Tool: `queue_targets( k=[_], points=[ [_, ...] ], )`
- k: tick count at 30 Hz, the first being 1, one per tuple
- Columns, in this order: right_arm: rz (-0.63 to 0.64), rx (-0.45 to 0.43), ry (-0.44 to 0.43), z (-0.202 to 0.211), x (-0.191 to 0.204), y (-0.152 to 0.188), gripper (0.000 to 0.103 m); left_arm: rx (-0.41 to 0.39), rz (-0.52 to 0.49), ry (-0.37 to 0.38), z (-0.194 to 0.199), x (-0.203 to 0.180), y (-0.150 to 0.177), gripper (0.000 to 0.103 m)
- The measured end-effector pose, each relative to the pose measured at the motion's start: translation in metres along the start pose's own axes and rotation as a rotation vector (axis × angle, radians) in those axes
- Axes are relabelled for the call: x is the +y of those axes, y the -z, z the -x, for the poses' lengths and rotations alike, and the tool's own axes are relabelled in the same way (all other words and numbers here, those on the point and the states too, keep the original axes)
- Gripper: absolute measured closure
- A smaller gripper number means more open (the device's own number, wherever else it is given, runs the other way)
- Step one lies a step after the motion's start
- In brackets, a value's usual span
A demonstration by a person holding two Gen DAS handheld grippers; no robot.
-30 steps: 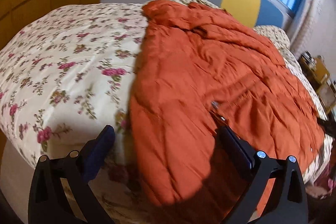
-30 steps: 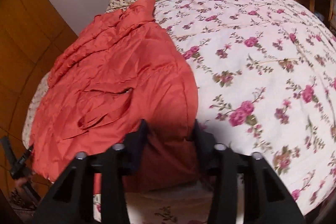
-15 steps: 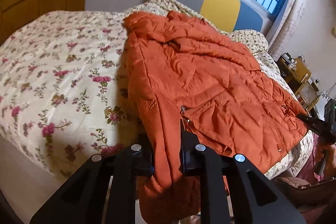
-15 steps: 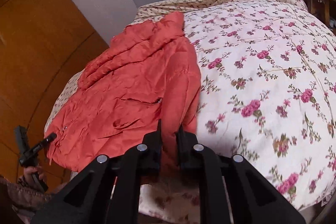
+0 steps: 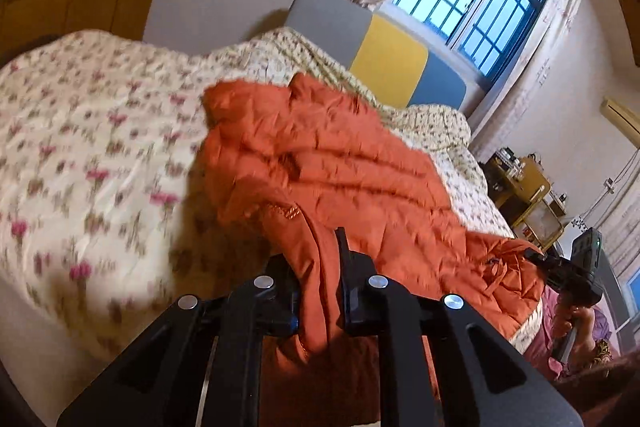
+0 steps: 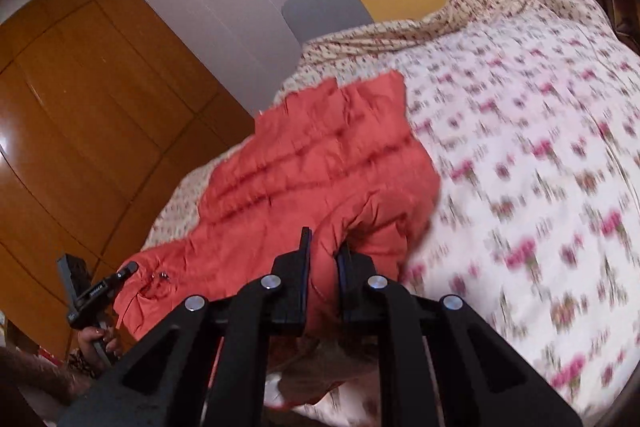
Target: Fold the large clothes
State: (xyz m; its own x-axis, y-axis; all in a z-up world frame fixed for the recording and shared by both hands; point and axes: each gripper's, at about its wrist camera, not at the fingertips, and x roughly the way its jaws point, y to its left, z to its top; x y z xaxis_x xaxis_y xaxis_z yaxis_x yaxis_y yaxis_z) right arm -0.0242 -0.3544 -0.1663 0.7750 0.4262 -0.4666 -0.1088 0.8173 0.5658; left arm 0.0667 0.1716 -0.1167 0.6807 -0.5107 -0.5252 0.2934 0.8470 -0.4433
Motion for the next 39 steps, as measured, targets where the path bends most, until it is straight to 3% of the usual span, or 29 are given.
queue_targets(
  k=[11,20,29,33,36,39],
  points=[
    [-0.069,-0.037,-0.025,-0.046,-0.014,-0.08,0.092,-0.048,0.036,0.017,-0.037,0.02,-0.069,0.089],
    [-0.171,-0.019,0.0,-0.118,-0.043,-0.129,0.089,-0.036,0.113,0.003,-0.092,0.044,-0.113,0.089],
    [-0.263,0.018,0.038,-0.18,-0.078,-0.146,0.081,0.056,0.177,-0.042,-0.162,0.072,-0.136,0.089],
    [-0.299,0.014,0.03,-0.194,-0.087,-0.144,0.079,0.064,0.238,-0.032,-0.177,0.083,-0.137,0.089],
    [-0.314,0.007,0.026,-0.201,-0.091,-0.144,0.077,0.066,0.23,-0.04,-0.184,0.083,-0.136,0.089],
    [-0.336,-0.004,0.009,-0.208,-0.093,-0.148,0.067,0.077,0.235,-0.041,-0.19,0.085,-0.138,0.089]
  ],
)
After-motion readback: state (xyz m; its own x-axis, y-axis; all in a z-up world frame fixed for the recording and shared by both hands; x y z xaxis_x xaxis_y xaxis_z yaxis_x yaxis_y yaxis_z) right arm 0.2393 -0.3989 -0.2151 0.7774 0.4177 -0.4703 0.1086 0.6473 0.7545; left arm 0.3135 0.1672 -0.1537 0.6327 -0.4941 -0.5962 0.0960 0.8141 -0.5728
